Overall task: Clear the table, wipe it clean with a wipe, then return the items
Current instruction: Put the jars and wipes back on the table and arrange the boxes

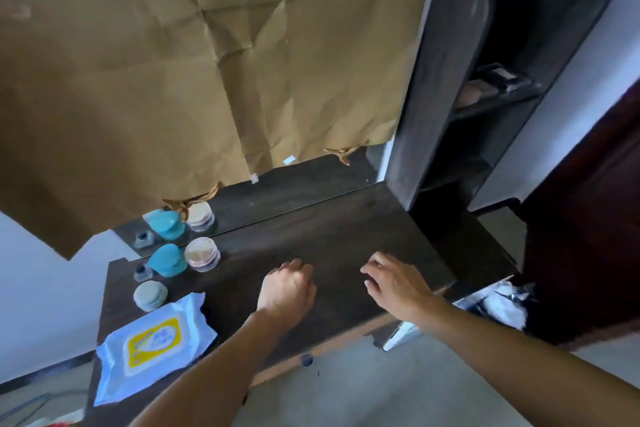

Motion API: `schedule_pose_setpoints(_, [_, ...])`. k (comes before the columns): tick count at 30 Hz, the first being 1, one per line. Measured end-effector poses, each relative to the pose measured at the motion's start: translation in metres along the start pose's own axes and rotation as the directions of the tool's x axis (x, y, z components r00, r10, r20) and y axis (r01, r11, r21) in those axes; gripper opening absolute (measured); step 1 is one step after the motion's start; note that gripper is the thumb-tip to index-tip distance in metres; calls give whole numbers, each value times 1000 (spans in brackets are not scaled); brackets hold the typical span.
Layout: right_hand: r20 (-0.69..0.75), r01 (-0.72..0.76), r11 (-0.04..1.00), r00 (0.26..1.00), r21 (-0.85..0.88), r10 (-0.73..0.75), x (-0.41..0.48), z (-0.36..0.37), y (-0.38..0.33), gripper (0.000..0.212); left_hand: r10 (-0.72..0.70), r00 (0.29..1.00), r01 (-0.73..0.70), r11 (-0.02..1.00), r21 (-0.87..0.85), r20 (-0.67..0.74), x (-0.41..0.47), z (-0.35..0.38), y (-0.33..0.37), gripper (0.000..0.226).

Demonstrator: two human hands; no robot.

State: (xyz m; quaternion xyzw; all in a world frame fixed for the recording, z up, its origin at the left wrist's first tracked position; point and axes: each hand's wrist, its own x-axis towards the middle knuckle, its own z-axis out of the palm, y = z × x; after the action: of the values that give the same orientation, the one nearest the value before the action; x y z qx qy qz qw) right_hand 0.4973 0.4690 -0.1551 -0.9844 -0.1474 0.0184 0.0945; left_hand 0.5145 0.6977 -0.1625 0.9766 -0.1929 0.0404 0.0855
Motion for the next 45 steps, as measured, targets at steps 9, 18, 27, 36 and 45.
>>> schedule_pose_setpoints(9, [-213,-242,970,946,38,244,-54,-71,165,20,184,979,-196,969,-150,-94,94,-13,167,9])
schedule_pose_setpoints(18, [-317,-354,933,879,66,356,-21,-130,261,26,341,903,-395,897,-198,-261,219,-34,242,17])
schedule_pose_setpoints(27, [-420,-382,922,828,63,371,27,-191,329,26,285,927,-322,938,-125,-245,344,-74,288,43])
schedule_pose_setpoints(36, [-534,-150,987,831,55,156,93,-208,375,27,-24,994,15,996,-92,-103,393,-62,306,82])
schedule_pose_setpoints(45, [-478,154,988,869,22,-125,164,-227,408,28,-126,988,142,969,201,-87,393,-51,315,102])
